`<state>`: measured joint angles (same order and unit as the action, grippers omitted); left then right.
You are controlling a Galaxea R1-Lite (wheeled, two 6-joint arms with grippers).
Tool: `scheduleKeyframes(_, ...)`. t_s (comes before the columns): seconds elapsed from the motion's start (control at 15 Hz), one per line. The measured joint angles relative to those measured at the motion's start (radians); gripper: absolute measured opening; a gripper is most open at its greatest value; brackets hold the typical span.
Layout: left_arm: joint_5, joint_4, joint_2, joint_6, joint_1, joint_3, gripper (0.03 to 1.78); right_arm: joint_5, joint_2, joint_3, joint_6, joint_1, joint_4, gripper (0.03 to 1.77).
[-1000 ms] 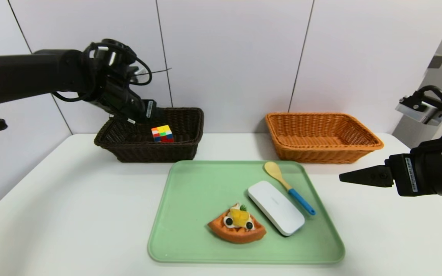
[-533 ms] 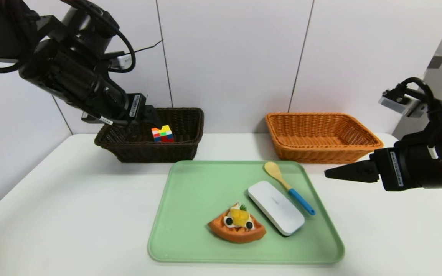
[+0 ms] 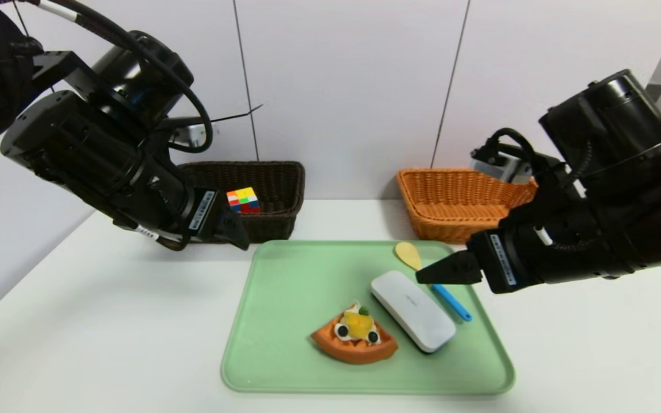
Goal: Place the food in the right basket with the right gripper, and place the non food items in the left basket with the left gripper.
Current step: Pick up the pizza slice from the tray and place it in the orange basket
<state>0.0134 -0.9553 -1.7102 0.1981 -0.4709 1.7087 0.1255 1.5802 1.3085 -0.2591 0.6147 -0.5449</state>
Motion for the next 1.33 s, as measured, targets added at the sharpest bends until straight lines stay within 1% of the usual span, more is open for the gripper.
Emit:
scheduleKeyframes(0.13, 0.002, -0.001, 0.011, -0.004, -0.002, -0.011, 1.68, -0.018, 0.049, 0.037, -0.045, 0.061, -0.006, 1.70)
scheduleKeyframes(0.33, 0.003, -0.003, 0.027, -0.009, 0.001, -0.026, 1.69, -0.072, 0.119, 0.078, -0.063, 0.144, -0.016, 1.70)
scheduleKeyframes(0.53, 0.004, -0.003, 0.037, -0.008, 0.003, -0.045, 1.69, -0.087, 0.185, 0.134, -0.090, 0.204, -0.061, 1.70)
scheduleKeyframes(0.73, 0.006, -0.001, 0.044, -0.007, 0.003, -0.053, 1.69, -0.092, 0.246, 0.176, -0.100, 0.236, -0.085, 1.70)
scheduleKeyframes(0.87, 0.009, -0.001, 0.046, -0.005, 0.003, -0.053, 1.69, -0.106, 0.289, 0.201, -0.100, 0.250, -0.087, 1.70)
scheduleKeyframes(1.2, 0.008, -0.001, 0.054, -0.002, 0.003, -0.056, 1.69, -0.129, 0.364, 0.235, -0.084, 0.258, -0.091, 1.70)
scheduleKeyframes(1.33, 0.005, -0.001, 0.058, -0.001, 0.003, -0.058, 1.69, -0.140, 0.377, 0.235, -0.066, 0.258, -0.096, 1.70)
